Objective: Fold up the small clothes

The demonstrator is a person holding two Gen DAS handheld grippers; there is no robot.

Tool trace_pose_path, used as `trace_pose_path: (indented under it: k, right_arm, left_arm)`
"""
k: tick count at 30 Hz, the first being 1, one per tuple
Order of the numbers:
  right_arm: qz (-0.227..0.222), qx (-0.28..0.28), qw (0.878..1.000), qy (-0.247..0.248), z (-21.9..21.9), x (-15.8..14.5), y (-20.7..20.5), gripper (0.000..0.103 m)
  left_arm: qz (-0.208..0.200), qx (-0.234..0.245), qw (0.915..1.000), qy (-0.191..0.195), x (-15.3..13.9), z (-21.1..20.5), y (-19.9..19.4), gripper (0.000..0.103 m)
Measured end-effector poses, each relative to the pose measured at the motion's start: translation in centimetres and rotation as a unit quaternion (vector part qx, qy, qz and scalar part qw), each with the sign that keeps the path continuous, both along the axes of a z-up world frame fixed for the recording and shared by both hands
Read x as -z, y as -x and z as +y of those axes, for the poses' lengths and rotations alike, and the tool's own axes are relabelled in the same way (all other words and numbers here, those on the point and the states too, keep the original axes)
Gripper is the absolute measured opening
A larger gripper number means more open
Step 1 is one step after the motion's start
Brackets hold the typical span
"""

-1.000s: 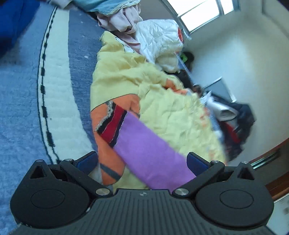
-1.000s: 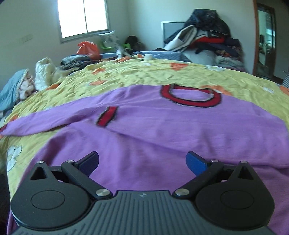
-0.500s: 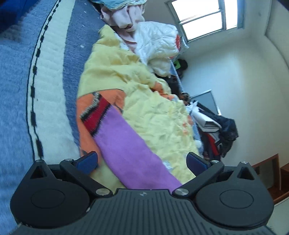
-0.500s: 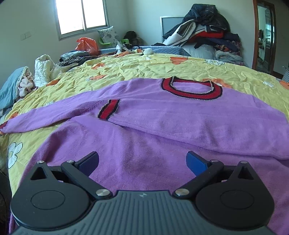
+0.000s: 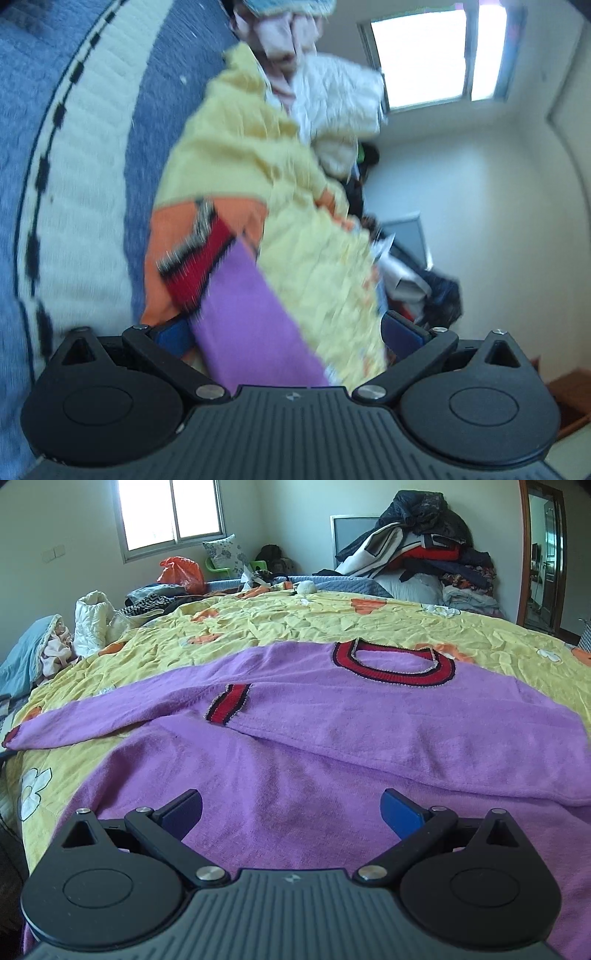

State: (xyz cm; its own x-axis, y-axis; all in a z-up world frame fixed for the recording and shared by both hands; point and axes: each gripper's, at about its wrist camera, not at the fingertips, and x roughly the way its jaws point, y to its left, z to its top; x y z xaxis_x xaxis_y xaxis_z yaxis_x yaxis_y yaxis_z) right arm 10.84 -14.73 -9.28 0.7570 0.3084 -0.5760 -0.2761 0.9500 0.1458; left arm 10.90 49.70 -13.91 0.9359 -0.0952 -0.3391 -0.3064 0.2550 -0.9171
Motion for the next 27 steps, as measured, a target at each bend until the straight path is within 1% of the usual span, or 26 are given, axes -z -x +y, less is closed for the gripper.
trace_pose_path:
  k: [2, 3, 4, 5, 6, 7, 8, 9, 10, 11, 12, 15, 18, 19, 21, 22, 23, 24, 25, 27]
  right_arm:
    - [-0.011, -0.005, 1.0, 0.004, 0.3, -0.1, 0.2, 0.103]
    - [-0.018, -0.007, 1.0, 0.008, 0.4, -0.1, 0.4, 0.102]
    - [-0.028, -0.005, 1.0, 0.012, 0.6, -0.2, 0.6, 0.1]
    - [-0.034, 0.001, 0.999, 0.017, 0.7, -0.3, 0.8, 0.098]
    - [-0.036, 0.003, 0.999, 0.017, 0.8, -0.2, 0.9, 0.098]
    - [-0.035, 0.002, 0.999, 0.013, 0.7, -0.2, 0.8, 0.098]
    - [-0.034, 0.003, 0.999, 0.005, 0.6, -0.2, 0.8, 0.097]
    - [-0.033, 0.003, 0.999, 0.0, 0.5, -0.1, 0.9, 0.097]
    - [-0.032, 0.003, 0.999, -0.001, 0.6, -0.1, 0.8, 0.097]
    - [-0.031, 0.003, 1.0, 0.001, 0.6, 0.0, 0.8, 0.097]
    - [-0.03, 0.003, 1.0, -0.001, 0.6, 0.0, 0.8, 0.097]
    - [-0.021, 0.001, 1.0, -0.015, 0.4, 0.1, 0.8, 0.097]
    - [-0.012, -0.001, 1.0, -0.023, 0.3, 0.3, 0.7, 0.097]
    - [-0.006, 0.001, 1.0, -0.022, 0.3, 0.5, 0.6, 0.097]
    - [0.004, 0.003, 1.0, -0.023, 0.2, 0.8, 0.5, 0.097]
    - [0.008, 0.008, 1.0, -0.015, 0.2, 1.0, 0.5, 0.091]
    - [0.013, 0.015, 1.0, -0.002, 0.3, 1.1, 0.5, 0.07]
    - [0.018, 0.024, 0.999, 0.011, 0.3, 1.3, 0.5, 0.057]
    - [0.024, 0.035, 0.999, 0.02, 0.2, 1.5, 0.5, 0.041]
    - [0.028, 0.04, 0.998, 0.025, -0.2, 1.8, 0.7, 0.039]
  left_arm:
    - [-0.024, -0.002, 0.9993, 0.028, 0.4, 0.8, -0.3, 0.1]
    - [-0.031, -0.008, 0.9986, 0.042, 0.7, 1.1, -0.4, 0.096]
    - [-0.034, -0.013, 0.9978, 0.056, 1.0, 1.4, -0.4, 0.09]
    - [-0.033, -0.011, 0.9975, 0.061, 1.1, 1.6, -0.5, 0.086]
    - [-0.027, -0.004, 0.9979, 0.059, 1.0, 1.8, -0.7, 0.076]
    - [-0.015, 0.001, 0.9985, 0.053, 1.0, 1.8, -0.8, 0.059]
    - [0.002, 0.002, 0.9988, 0.049, 1.1, 1.8, -0.8, 0.047]
    - [0.018, 0.004, 0.9988, 0.046, 1.3, 1.8, -0.8, 0.023]
    - [0.034, 0.003, 0.9985, 0.043, 1.6, 1.8, -0.7, 0.007]
    - [0.044, 0.0, 0.9981, 0.044, 1.9, 1.8, -0.6, 0.004]
    - [0.049, -0.004, 0.9978, 0.045, 2.1, 1.8, -0.4, 0.004]
    - [0.056, -0.01, 0.9982, 0.015, 1.6, 1.5, 0.0, 0.003]
    - [0.044, 0.002, 0.9988, -0.023, -0.6, 0.7, -0.5, 0.003]
    - [0.037, 0.01, 0.9984, -0.041, -1.8, 0.3, -0.9, 0.003]
    - [0.025, 0.033, 0.9953, -0.088, -4.6, -1.1, -2.1, 0.003]
    - [0.022, 0.046, 0.9933, -0.104, -5.9, -2.0, -2.8, 0.003]
    - [0.016, 0.061, 0.9917, -0.112, -6.9, -3.1, -3.7, 0.003]
    - [0.008, 0.078, 0.9894, -0.123, -8.0, -4.2, -4.7, 0.003]
    - [0.002, 0.095, 0.9859, -0.137, -9.1, -5.7, -5.7, 0.003]
    - [-0.009, 0.133, 0.9785, -0.157, -11.0, -9.0, -8.1, 0.003]
